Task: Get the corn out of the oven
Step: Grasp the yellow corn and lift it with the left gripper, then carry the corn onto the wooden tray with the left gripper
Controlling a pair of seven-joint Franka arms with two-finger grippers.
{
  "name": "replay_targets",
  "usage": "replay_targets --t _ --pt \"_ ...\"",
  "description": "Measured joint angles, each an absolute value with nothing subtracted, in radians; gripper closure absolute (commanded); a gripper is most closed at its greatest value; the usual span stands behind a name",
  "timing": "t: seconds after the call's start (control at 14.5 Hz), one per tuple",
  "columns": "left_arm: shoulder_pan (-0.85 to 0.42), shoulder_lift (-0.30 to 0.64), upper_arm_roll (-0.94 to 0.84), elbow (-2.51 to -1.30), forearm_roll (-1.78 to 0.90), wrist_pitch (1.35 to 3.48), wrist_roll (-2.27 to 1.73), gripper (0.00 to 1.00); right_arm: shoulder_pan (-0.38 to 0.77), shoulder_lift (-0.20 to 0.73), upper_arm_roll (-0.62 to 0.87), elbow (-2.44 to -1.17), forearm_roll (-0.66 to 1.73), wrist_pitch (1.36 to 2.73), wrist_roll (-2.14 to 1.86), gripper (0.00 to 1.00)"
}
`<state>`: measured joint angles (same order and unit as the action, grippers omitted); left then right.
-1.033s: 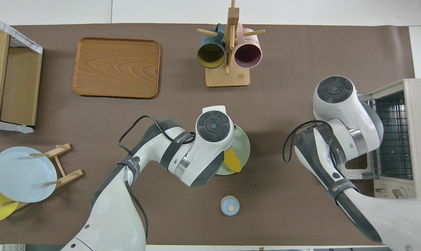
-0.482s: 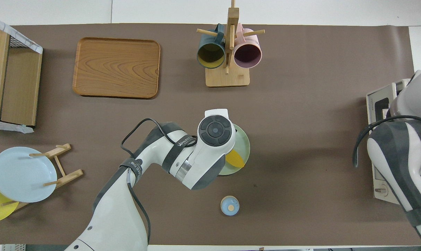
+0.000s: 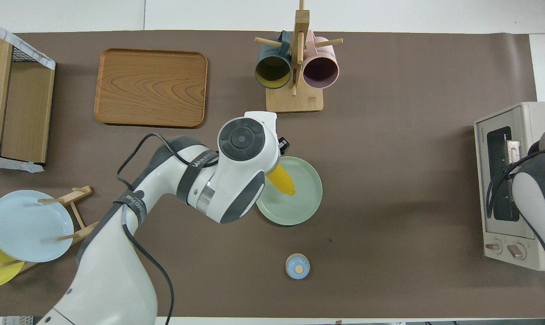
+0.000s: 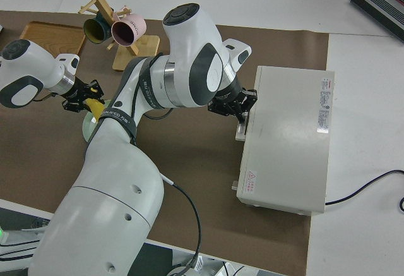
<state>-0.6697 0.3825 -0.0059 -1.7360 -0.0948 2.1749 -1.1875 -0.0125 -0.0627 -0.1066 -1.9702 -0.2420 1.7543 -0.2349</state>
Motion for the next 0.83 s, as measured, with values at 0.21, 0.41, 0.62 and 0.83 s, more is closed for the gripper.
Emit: replay_targets --t 0.21,0.41,0.62,0.83 --pt "-0.503 0.376 0.000 -1.618 -0.095 2.003 -0.789 1.00 -0.006 -0.083 -0.100 -1.810 -0.146 1.605 -0.237 0.90" --pt "-0.386 0.415 -0.001 -1.496 -0.095 1.937 -0.563 1.00 -0.003 -0.084 -0.089 -1.714 -0.075 1.520 -0.224 0.80" --pt "-0.306 0.489 -0.005 -1.382 -0.096 1.917 -0.421 1.00 0.025 -0.077 -0.085 -1.681 -0.063 1.506 -0.200 0.00" --pt "-0.241 0.611 -0.006 -1.221 -0.096 1.884 -0.318 1.00 0.035 -0.064 -0.082 -1.673 -0.063 1.504 -0.146 0.00"
